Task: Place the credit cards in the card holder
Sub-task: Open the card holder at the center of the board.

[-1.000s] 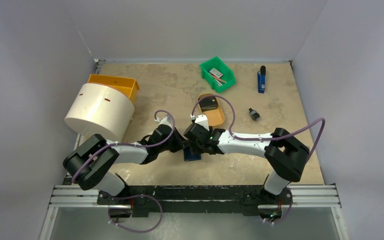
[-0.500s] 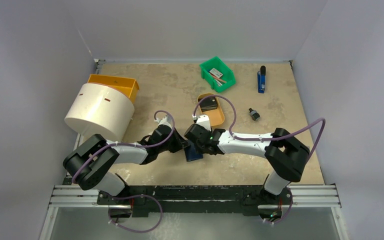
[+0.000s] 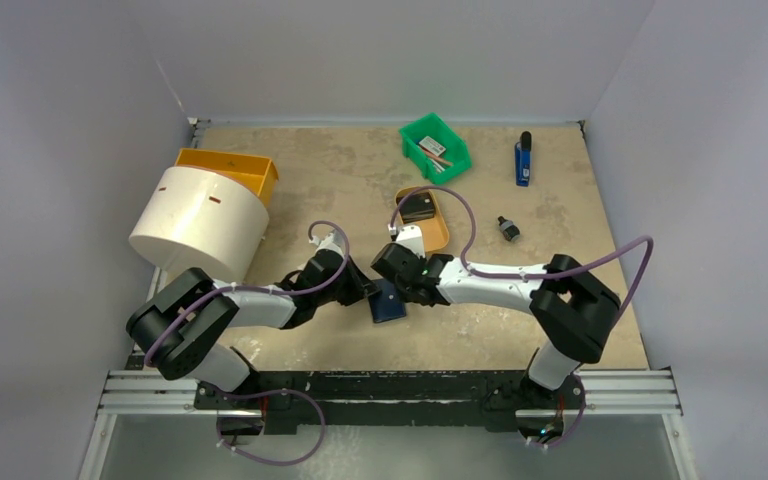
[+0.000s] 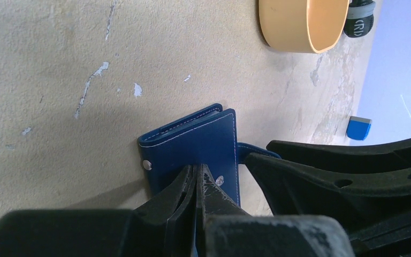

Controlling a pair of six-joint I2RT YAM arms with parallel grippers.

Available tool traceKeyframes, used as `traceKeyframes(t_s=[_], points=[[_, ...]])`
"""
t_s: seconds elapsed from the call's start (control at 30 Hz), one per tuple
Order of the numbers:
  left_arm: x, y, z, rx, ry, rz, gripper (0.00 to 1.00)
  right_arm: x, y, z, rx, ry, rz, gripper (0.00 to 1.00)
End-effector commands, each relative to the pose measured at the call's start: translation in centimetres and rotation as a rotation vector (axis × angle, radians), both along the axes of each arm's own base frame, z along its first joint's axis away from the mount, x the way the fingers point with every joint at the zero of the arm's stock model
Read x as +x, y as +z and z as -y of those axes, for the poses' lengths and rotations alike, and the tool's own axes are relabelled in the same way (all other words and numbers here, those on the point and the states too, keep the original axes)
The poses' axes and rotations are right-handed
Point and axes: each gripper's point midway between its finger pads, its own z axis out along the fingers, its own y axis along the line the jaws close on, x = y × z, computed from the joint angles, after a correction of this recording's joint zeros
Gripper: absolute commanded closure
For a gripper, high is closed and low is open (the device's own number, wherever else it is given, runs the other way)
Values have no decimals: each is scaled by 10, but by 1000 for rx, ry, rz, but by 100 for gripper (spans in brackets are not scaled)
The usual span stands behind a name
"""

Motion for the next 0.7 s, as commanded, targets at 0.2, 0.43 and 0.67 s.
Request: traceKeyframes(t_s=[0.2, 0.43, 0.67], points=[[-1, -8, -6, 31, 0, 4, 99, 10, 5, -12, 35, 36, 26, 75], [0, -6, -5, 33, -4, 9, 100, 6, 6, -14, 61, 48, 12, 100], [6, 20, -8, 58, -18, 82, 81, -8, 39, -7, 152, 53, 22, 100]])
